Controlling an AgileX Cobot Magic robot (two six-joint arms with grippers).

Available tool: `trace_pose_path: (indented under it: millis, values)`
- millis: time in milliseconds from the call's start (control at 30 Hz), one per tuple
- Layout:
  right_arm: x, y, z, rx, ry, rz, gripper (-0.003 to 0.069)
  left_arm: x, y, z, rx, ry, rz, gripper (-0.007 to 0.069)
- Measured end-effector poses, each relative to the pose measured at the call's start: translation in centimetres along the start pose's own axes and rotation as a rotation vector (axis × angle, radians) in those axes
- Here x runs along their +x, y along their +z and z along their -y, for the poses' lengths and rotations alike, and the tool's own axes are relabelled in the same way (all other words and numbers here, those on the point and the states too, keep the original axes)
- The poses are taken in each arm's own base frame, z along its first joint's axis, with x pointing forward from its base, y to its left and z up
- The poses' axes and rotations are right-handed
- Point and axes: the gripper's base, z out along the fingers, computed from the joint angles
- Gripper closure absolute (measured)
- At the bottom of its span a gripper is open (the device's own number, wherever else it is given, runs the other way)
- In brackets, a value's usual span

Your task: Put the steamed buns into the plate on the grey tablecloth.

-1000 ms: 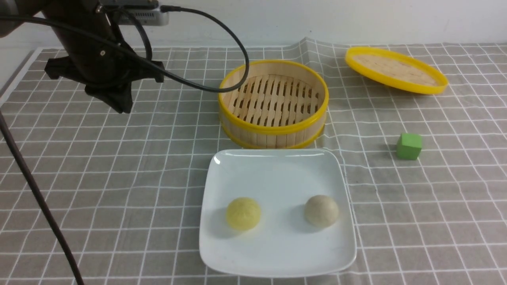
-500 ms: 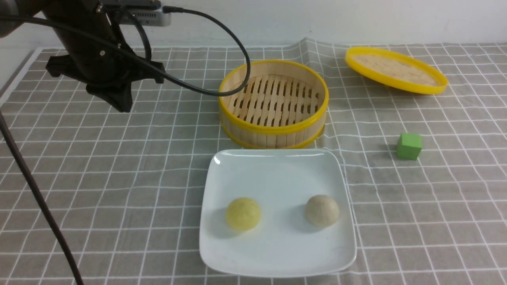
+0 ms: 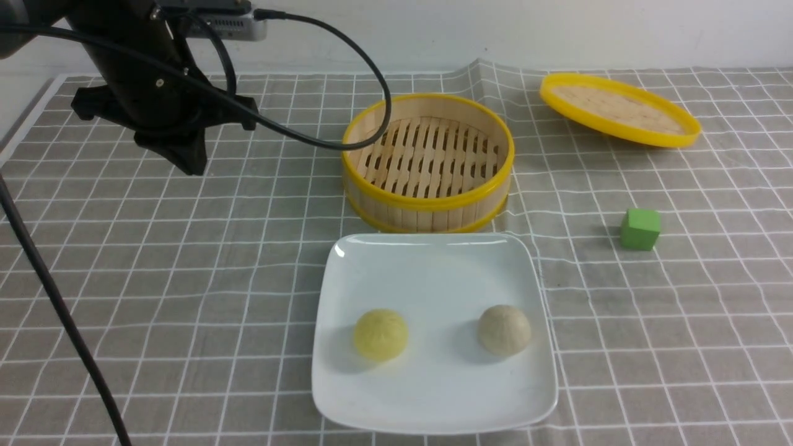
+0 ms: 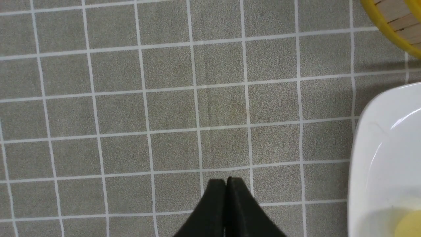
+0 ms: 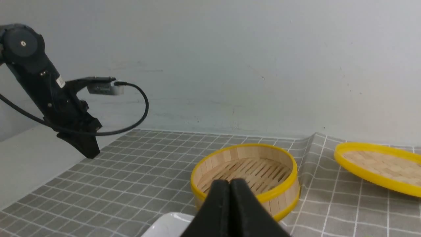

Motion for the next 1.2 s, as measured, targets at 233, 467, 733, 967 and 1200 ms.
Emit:
trace_pose_path:
  millis: [233, 467, 733, 967, 1200]
  values:
    - [6.7, -0.9, 1.3, 0.096, -0.001, -0.088, 0.0656, 0.0, 0.0, 0.0, -0.001, 0.000, -0.003, 0.0606]
    - [13.0, -2.0, 3.0, 0.288, 0.012, -0.184, 0.0655, 0.3, -0.6, -0.1, -0.009, 0.006, -0.016, 0.0605]
    - [14.6, -2.9, 4.2, 0.507, 0.025, -0.283, 0.0648, 1.9, -8.4, -1.6, -0.085, 0.022, 0.161, 0.0604]
    - [14.6, -3.0, 4.5, 0.557, 0.029, -0.282, 0.0640, 6.3, -18.2, -2.7, -0.073, -0.025, 0.409, 0.0598]
    - [14.6, -3.0, 4.5, 0.557, 0.029, -0.282, 0.0640, 12.5, -23.3, -3.5, -0.045, -0.073, 0.542, 0.0591]
